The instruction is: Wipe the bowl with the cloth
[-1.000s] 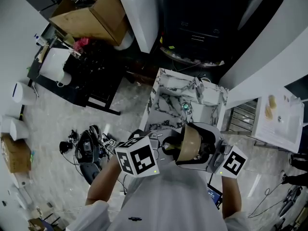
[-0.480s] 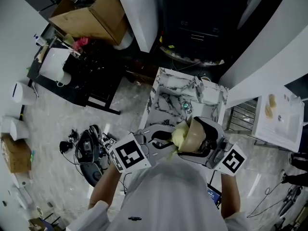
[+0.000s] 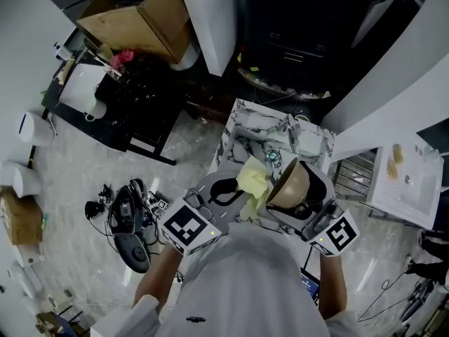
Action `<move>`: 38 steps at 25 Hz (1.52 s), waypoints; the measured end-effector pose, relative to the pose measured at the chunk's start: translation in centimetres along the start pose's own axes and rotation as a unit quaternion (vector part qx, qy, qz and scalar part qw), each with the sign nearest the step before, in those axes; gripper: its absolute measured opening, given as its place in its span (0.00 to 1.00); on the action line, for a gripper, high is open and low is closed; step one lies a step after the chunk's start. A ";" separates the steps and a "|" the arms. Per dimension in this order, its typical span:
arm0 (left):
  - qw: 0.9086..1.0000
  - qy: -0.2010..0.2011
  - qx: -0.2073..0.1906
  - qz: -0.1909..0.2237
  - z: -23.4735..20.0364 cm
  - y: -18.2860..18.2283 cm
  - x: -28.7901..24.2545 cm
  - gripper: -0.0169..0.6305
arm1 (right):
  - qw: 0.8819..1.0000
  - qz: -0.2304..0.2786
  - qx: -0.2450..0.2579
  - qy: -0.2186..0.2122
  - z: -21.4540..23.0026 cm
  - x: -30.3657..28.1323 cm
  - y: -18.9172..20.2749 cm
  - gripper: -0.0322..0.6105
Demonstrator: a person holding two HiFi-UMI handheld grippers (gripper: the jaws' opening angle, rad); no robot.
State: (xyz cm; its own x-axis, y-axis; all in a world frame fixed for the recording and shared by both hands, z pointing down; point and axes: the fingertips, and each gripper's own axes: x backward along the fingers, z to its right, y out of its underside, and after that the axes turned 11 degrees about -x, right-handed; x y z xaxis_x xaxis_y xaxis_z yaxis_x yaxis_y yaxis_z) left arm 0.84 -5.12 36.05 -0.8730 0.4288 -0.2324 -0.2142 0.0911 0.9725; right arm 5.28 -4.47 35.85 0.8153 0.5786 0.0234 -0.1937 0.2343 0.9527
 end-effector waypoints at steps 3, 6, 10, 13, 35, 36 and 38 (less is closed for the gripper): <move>0.999 -0.034 0.012 -0.003 -0.9 0.4 0.4 0.07 | 1.000 0.008 0.001 0.026 1.1 0.3 -0.4 0.82; 0.997 -0.077 0.015 0.001 -2.1 0.3 0.6 0.07 | 0.997 0.015 -0.007 0.079 3.1 0.9 -0.5 0.82; 0.989 -0.139 0.054 0.009 -4.2 0.8 1.4 0.07 | 0.988 0.037 -0.014 0.147 5.5 2.2 -1.0 0.82; 0.983 -0.167 0.069 0.019 -5.2 1.0 2.0 0.07 | 0.982 0.045 -0.008 0.184 6.5 3.2 -1.4 0.82; 0.976 -0.185 0.116 0.015 -5.4 2.8 2.3 0.07 | 0.961 0.043 0.017 0.274 7.8 5.8 -0.1 0.82; 0.976 -0.183 0.117 0.014 -5.4 2.9 2.2 0.07 | 0.961 0.043 0.019 0.274 7.7 5.8 -0.1 0.82; 0.976 -0.182 0.119 0.013 -5.3 3.0 2.0 0.07 | 0.961 0.048 0.020 0.272 7.4 5.8 -0.3 0.82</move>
State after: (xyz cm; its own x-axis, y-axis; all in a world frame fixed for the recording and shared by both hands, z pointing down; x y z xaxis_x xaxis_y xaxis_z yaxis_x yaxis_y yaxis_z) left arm -3.91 -8.73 38.43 -0.6543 0.7203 -0.2303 -0.0494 0.2631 0.9635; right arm 14.11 -6.97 37.92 0.3867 0.9213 -0.0406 -0.2240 0.1365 0.9650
